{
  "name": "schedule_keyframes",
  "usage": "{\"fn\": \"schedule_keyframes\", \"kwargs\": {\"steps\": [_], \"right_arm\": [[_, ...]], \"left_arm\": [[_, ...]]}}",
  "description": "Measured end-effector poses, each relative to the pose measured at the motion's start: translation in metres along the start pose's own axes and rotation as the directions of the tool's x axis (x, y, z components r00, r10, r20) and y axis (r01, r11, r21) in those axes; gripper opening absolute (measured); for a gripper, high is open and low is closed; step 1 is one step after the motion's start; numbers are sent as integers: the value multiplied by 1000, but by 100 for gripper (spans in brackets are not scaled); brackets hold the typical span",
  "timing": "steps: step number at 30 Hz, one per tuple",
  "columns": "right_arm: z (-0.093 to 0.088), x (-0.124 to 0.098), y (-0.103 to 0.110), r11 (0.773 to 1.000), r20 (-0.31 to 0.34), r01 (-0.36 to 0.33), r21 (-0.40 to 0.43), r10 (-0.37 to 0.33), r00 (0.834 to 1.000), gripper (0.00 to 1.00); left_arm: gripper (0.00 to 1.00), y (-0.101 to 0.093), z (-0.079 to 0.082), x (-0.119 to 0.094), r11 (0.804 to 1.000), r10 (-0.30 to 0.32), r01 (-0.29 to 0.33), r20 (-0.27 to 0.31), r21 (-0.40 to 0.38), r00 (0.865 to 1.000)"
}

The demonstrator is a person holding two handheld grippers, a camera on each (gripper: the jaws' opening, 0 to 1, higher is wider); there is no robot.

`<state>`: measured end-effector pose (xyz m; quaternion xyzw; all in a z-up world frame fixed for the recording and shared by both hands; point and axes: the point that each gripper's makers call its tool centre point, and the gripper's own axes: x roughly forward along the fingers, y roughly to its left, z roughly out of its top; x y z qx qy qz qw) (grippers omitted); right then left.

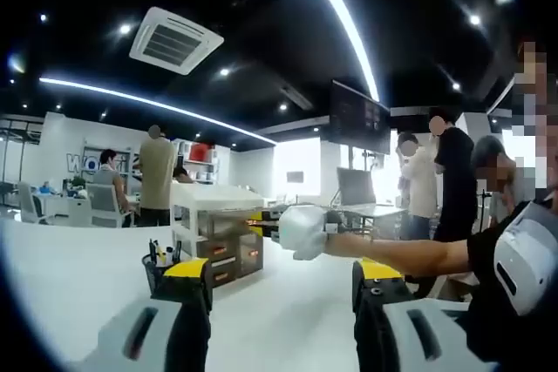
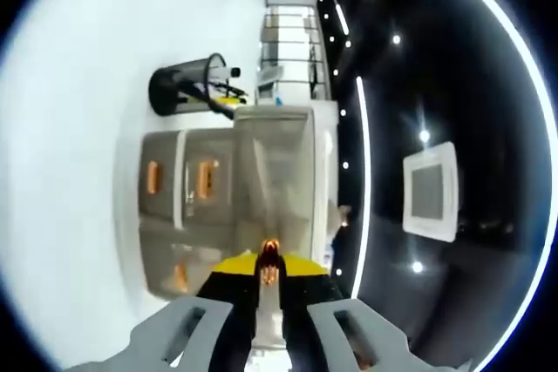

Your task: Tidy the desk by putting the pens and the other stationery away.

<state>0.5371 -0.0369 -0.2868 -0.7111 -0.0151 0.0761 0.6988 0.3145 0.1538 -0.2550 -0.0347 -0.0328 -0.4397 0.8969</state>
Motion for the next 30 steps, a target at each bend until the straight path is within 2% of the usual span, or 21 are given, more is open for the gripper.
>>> {"fn": "schedule_keyframes", "kwargs": {"steps": [15,30], "right_arm": [[-5,22,-3,1000,-20,-3,4,3,1000,7],[-7,34,-3,1000,-33,-16,0,16,999,7]], "left_arm": [[65,0,1,-1,1000,2,-2,3,0,1000],[65,0,2,-2,1000,2,-2,5,-1,1000]]}}
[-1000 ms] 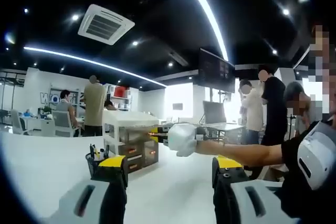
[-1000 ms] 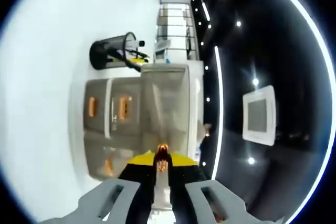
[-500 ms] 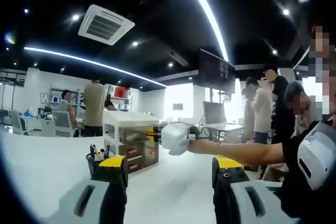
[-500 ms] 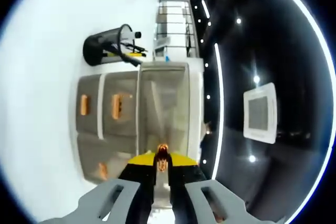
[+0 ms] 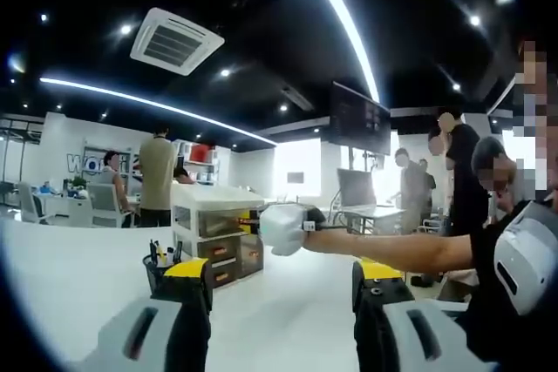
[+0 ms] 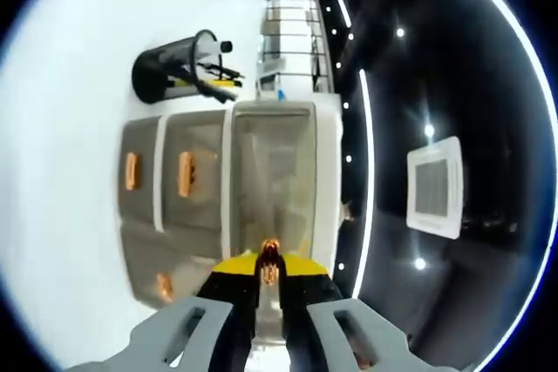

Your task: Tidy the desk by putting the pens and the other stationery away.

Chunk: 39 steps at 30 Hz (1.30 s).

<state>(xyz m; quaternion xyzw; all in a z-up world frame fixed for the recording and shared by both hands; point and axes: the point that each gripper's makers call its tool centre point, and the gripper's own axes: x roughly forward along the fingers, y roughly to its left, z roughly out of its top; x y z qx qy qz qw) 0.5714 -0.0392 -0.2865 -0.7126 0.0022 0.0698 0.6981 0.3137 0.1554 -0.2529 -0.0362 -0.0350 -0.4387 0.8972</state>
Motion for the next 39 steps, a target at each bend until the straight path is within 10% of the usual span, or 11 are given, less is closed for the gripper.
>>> {"fn": "schedule_keyframes", "kwargs": {"steps": [33,39], "right_arm": [[2,8,1,1000,-23,-23,-13,23,999,7],[12,1,2,994,20,-60,92,59,998,30]], "left_arm": [[65,0,1,-1,1000,-2,2,1,1,1000],[64,1,4,-3,1000,4,-4,8,8,1000]]}}
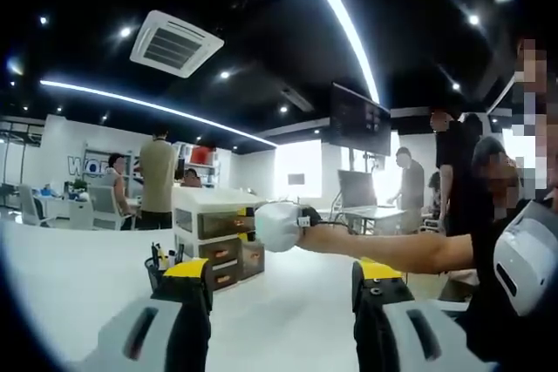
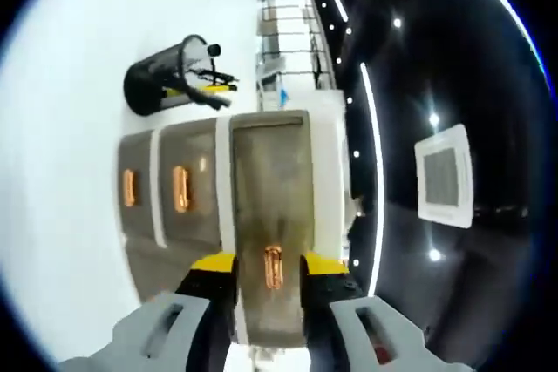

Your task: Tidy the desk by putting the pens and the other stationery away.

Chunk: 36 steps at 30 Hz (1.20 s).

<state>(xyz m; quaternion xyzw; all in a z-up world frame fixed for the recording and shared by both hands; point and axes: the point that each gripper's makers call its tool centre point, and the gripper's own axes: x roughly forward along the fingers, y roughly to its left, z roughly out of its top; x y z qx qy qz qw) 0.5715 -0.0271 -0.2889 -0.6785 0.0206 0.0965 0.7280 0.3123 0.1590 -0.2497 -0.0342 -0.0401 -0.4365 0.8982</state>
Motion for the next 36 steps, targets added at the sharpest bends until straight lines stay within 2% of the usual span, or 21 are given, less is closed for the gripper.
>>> {"fn": "schedule_keyframes", "kwargs": {"steps": [2,6,9,12,19,20,24,25,28,29,34,36], "right_arm": [[2,-7,-3,1000,11,-3,31,3,1000,32],[8,-18,-2,982,74,-77,173,65,995,39],[13,-20,-10,960,123,-129,248,101,987,42],[14,-26,-12,923,180,-188,337,133,975,45],[18,-46,-29,812,320,-299,502,147,936,48],[17,-48,-37,792,344,-315,523,142,928,48],[12,-67,-45,700,425,-389,599,134,895,51],[12,-74,-46,671,448,-410,618,128,885,52],[9,-83,-54,632,490,-442,637,110,864,52],[6,-85,-56,622,493,-444,645,106,864,52],[-8,-113,-66,555,542,-482,678,66,838,52],[-12,-123,-68,536,556,-494,685,53,829,52]], "left_arm": [[64,1,-1,0,1000,2,-2,0,-2,1000],[64,2,-3,0,1000,6,-6,-4,-7,1000],[64,0,-2,-1,1000,3,-3,0,-6,1000],[64,0,0,-1,1000,7,-7,2,-1,1000],[64,-2,0,0,1000,3,-3,2,0,1000],[64,-2,-1,0,1000,3,-3,2,0,1000],[64,-1,-1,1,1000,2,-2,0,-2,1000],[64,-2,-1,1,1000,1,-1,1,-1,1000],[64,-3,-1,1,1000,-2,2,0,-1,1000],[64,-3,-1,2,1000,-3,3,0,-1,1000],[64,-3,-1,2,1000,-5,5,-1,-2,1000],[64,-3,-1,3,1000,-5,5,-2,-2,1000]]}}
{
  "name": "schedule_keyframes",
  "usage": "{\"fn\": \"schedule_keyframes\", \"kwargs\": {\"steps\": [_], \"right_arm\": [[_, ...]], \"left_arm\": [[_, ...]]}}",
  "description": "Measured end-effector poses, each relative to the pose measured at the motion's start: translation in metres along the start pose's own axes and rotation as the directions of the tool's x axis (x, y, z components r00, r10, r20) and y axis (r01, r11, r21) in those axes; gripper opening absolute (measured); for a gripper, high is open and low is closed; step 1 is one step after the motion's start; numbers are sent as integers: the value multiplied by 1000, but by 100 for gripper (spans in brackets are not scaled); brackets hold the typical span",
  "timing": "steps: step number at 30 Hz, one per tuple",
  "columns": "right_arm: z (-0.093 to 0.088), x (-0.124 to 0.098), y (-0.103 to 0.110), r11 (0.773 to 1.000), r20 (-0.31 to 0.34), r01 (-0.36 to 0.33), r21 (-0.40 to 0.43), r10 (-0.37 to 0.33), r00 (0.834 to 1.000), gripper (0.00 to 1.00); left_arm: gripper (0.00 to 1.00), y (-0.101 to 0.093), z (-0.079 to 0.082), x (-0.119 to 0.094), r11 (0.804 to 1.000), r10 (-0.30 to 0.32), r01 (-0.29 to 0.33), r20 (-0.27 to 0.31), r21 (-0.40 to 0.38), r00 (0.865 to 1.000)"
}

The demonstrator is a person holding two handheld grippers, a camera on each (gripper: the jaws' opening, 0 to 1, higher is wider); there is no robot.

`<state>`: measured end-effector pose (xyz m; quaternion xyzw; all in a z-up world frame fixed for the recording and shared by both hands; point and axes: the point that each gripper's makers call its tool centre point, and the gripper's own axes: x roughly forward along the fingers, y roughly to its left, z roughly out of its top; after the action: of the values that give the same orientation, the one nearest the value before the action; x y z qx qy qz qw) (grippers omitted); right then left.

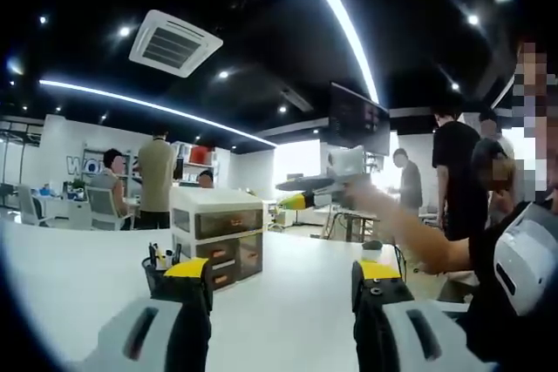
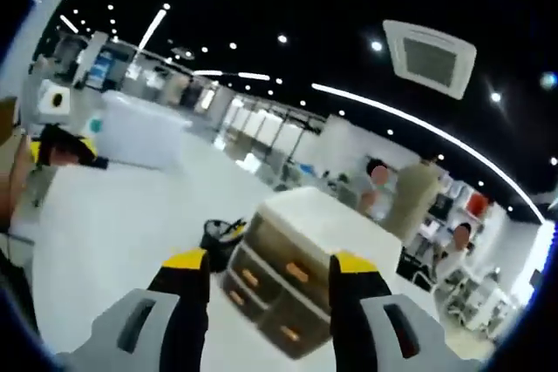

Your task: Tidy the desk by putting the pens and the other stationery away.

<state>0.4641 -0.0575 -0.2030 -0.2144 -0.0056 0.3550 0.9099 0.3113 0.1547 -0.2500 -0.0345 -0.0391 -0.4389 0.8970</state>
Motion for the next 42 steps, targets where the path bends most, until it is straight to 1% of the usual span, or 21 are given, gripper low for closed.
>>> {"fn": "schedule_keyframes", "kwargs": {"steps": [2,3,9,14,19,21,25,28,35,39,42], "right_arm": [[1,-7,2,1000,12,-6,17,6,1000,52],[1,-15,3,999,24,-13,32,13,1000,52],[1,-39,2,995,75,-34,91,27,997,52],[-4,-58,5,990,103,-57,129,44,994,53],[-11,-71,7,980,131,-89,179,66,989,53],[-14,-74,9,979,134,-93,184,69,989,53],[-24,-85,13,971,147,-113,211,83,986,53],[-34,-91,17,965,151,-126,230,93,984,53],[-52,-103,25,953,171,-142,269,98,980,53],[-62,-113,36,942,193,-168,289,114,974,54],[-67,-118,41,939,201,-179,294,122,972,55]], "left_arm": [[64,-1,0,0,1000,-1,1,-1,0,1000],[64,-2,-1,1,1000,-3,3,-2,1,1000],[64,-3,-1,2,1000,-3,3,-3,1,1000],[64,-3,-2,2,1000,-3,3,-3,-1,1000],[64,-4,-3,3,1000,-4,4,-5,-2,1000],[64,-4,-2,2,1000,-3,3,-5,-2,1000],[64,-2,-2,2,1000,-1,1,-4,-2,1000],[64,-3,-3,2,1000,-1,1,-7,-3,1000],[64,-4,-4,4,1000,-3,3,-11,-4,1000],[64,-5,-6,6,1000,-7,7,-14,-5,1000],[64,-6,-7,6,1000,-9,9,-18,-5,1000]]}}
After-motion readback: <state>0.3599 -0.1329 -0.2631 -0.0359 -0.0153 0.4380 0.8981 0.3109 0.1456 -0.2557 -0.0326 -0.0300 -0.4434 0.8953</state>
